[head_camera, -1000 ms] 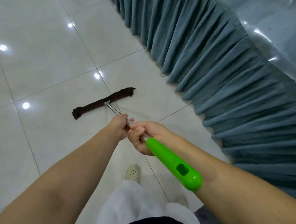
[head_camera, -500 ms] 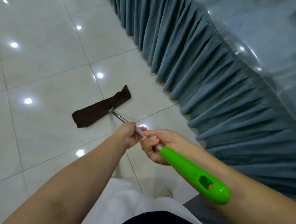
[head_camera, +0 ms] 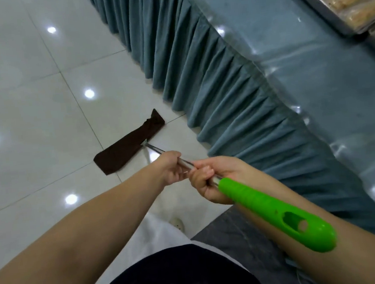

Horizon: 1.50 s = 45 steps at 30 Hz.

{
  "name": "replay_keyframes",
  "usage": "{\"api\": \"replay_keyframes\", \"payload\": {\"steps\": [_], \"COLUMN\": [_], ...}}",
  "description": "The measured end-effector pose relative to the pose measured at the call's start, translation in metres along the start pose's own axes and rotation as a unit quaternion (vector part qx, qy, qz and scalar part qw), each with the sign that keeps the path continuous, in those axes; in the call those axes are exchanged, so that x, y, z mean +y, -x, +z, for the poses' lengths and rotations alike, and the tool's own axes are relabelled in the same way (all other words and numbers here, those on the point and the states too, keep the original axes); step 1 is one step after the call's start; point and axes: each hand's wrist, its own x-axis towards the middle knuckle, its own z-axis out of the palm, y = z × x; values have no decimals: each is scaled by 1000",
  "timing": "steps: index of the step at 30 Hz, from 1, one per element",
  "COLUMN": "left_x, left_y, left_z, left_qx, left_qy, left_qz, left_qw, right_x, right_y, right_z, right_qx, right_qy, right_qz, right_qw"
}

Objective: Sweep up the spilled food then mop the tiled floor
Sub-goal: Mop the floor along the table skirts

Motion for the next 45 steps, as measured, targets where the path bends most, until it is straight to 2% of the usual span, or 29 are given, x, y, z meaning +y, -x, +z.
{"api": "replay_keyframes", "payload": {"steps": [5, 8, 12, 16, 22, 27, 30, 32, 35, 38, 42, 45], "left_x": [-12, -12, -5, 10, 27, 32, 36, 39, 41, 46, 47, 46], "left_y": [0, 5, 16, 32, 55, 61, 69, 74, 77, 71, 59, 55], "left_z": [2, -13, -51, -104, -206, -301, -351, -378, -402, -405, -381, -347], "left_qx": [-31, -24, -11, -3, 33, 104, 136, 157, 182, 231, 264, 255], "left_qy": [44, 112, 131, 140, 227, 295, 377, 392, 386, 334, 222, 201], "left_qz": [-28, -26, -11, -5, 8, 35, 63, 83, 106, 124, 103, 95], "left_qw": [998, 993, 991, 990, 973, 949, 914, 903, 898, 905, 933, 941], "right_x": [19, 36, 56, 74, 105, 131, 151, 164, 172, 166, 151, 134], "right_y": [12, 9, -3, -21, -66, -133, -170, -191, -211, -219, -202, -181], "right_z": [4, 21, 52, 94, 161, 205, 238, 257, 277, 279, 266, 248], "right_qx": [23, 41, 68, 74, 43, 32, 9, -7, -8, -2, 7, 8], "right_qy": [2, 23, 75, 112, 186, 237, 251, 252, 240, 238, 226, 215], "right_qz": [-21, -32, -9, 10, 77, 150, 159, 158, 165, 172, 171, 177], "right_qw": [1000, 998, 995, 991, 979, 959, 955, 955, 957, 956, 959, 960]}}
